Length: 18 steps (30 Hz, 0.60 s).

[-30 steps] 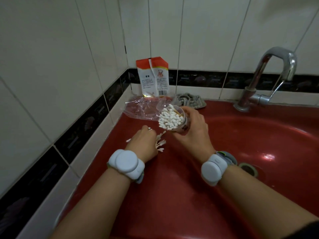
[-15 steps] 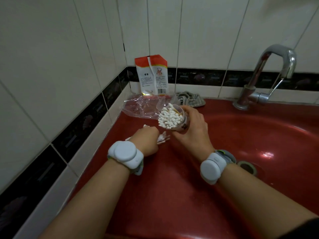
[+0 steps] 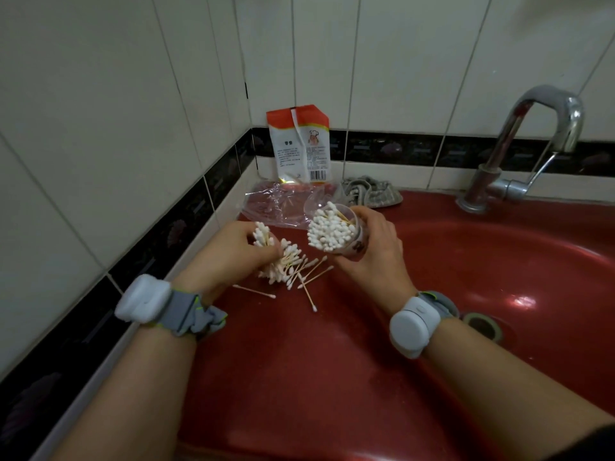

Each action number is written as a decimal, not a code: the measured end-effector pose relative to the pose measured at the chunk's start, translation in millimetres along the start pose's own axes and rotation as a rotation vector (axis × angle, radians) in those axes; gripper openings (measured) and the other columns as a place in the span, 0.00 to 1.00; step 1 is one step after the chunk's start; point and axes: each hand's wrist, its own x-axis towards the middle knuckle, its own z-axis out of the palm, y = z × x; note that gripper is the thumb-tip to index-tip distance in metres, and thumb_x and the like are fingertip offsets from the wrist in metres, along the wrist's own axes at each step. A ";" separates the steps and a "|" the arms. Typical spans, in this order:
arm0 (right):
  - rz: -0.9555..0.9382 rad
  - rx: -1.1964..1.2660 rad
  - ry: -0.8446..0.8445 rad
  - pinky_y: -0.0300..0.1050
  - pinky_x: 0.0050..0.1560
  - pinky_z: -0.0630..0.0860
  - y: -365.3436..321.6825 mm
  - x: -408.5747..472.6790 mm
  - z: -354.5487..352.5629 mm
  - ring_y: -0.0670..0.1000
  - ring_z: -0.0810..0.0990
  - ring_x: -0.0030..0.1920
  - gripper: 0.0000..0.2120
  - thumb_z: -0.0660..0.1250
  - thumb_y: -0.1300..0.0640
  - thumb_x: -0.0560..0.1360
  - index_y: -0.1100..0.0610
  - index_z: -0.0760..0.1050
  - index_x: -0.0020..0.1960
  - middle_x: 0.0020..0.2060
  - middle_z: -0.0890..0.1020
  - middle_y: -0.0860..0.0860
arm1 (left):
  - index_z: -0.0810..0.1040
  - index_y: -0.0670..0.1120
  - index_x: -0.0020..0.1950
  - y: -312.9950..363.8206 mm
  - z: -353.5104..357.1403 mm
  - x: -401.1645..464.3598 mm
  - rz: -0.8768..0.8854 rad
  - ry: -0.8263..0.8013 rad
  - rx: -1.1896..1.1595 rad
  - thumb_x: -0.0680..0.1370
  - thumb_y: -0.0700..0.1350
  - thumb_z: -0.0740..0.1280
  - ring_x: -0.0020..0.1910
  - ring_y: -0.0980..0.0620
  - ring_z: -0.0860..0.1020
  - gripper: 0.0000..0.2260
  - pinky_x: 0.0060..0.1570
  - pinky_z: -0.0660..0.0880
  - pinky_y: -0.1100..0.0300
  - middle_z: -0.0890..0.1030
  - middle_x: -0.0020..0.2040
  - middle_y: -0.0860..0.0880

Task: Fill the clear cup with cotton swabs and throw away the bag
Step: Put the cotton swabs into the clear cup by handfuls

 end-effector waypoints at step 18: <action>-0.105 -0.040 -0.001 0.47 0.58 0.65 -5.7 -5.0 3.3 0.49 0.70 0.60 0.31 0.76 0.51 0.64 0.49 0.68 0.64 0.58 0.75 0.45 | 0.78 0.38 0.36 -17.7 2.5 -20.3 -0.084 0.035 -0.365 0.73 0.28 0.63 0.25 0.57 0.74 0.09 0.25 0.70 0.69 0.77 0.27 0.47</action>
